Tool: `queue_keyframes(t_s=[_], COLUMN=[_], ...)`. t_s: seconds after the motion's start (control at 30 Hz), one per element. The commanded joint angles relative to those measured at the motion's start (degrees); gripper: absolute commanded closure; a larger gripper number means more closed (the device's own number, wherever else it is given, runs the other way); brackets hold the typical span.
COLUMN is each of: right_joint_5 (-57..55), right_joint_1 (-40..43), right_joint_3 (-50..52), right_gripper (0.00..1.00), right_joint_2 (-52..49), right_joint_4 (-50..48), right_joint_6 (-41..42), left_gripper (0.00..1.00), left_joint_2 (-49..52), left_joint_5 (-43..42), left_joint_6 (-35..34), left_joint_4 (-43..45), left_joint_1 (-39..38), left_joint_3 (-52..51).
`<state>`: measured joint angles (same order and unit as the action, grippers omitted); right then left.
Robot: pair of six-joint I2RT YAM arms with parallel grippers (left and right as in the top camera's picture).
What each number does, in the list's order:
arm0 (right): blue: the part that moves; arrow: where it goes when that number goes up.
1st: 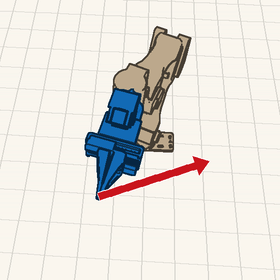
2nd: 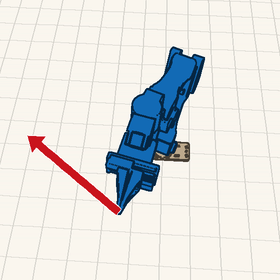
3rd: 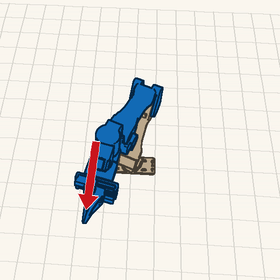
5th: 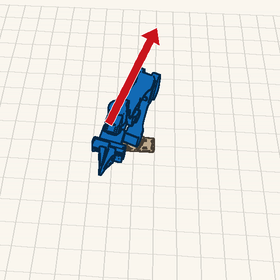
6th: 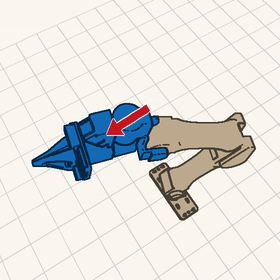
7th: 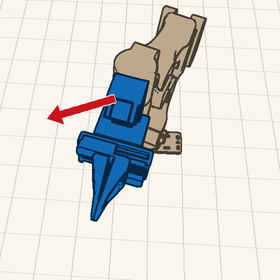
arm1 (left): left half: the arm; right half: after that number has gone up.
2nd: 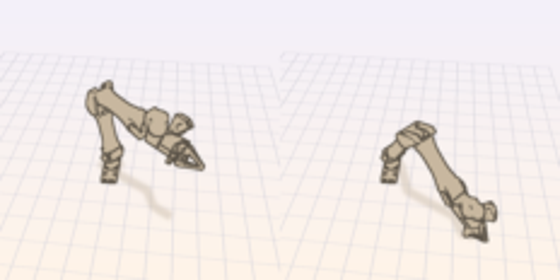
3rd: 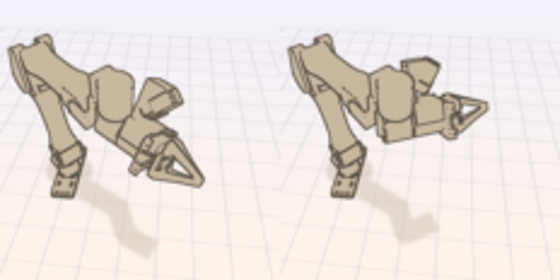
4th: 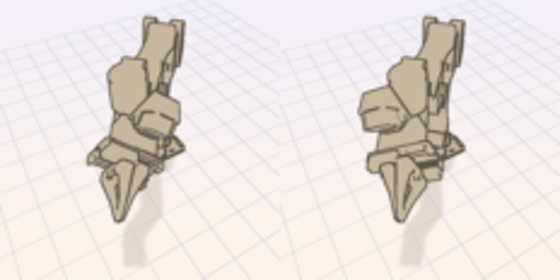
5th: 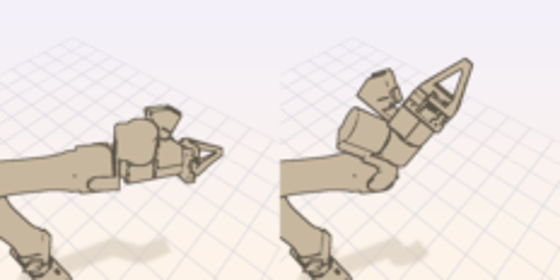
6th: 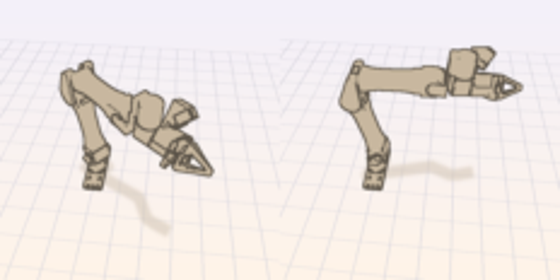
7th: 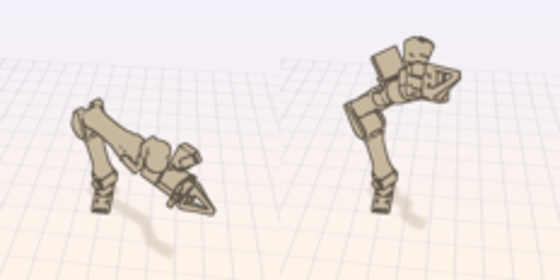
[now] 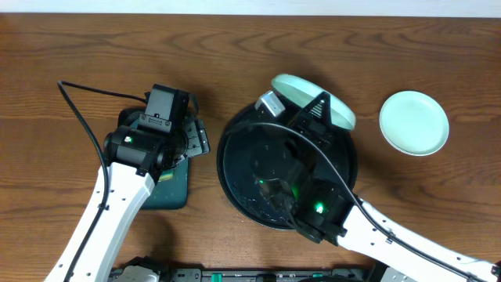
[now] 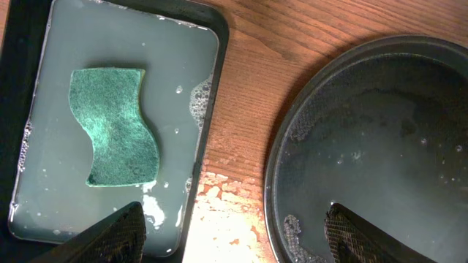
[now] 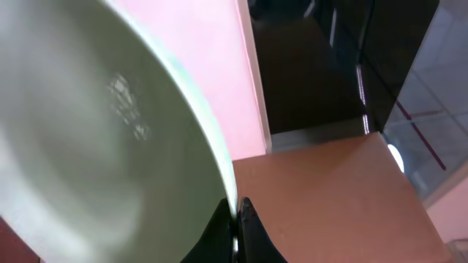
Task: Clean dirty plates on tray and stack at the side
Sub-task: 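Carry the green plate right and stack it on the plate pile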
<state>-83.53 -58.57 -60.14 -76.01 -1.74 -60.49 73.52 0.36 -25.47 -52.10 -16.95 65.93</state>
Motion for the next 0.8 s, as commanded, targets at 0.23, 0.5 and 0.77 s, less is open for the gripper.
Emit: queue_keyframes(t_s=[0.23, 0.5, 0.77], right_joint_5=[0.24, 19.82, 70.79], right_joint_1=[-0.44, 8.04, 26.08], right_joint_3=[-1.01, -0.96, -0.96], right_gripper=[0.99, 0.99, 0.98], right_joint_2=[1.64, 1.29, -0.33], right_joint_4=[-1.33, 24.28, 36.15], right_joint_6=[3.63, 37.31, 83.25], left_gripper=[0.21, 0.21, 0.21], left_joint_2=[0.17, 0.17, 0.17], left_joint_5=[0.68, 0.68, 0.68], left_joint_6=[0.35, 0.35, 0.35], left_joint_4=[-0.15, -0.17, -0.50], left_joint_1=[-0.13, -0.13, -0.13], left_joint_3=[-0.09, -0.09, -0.09])
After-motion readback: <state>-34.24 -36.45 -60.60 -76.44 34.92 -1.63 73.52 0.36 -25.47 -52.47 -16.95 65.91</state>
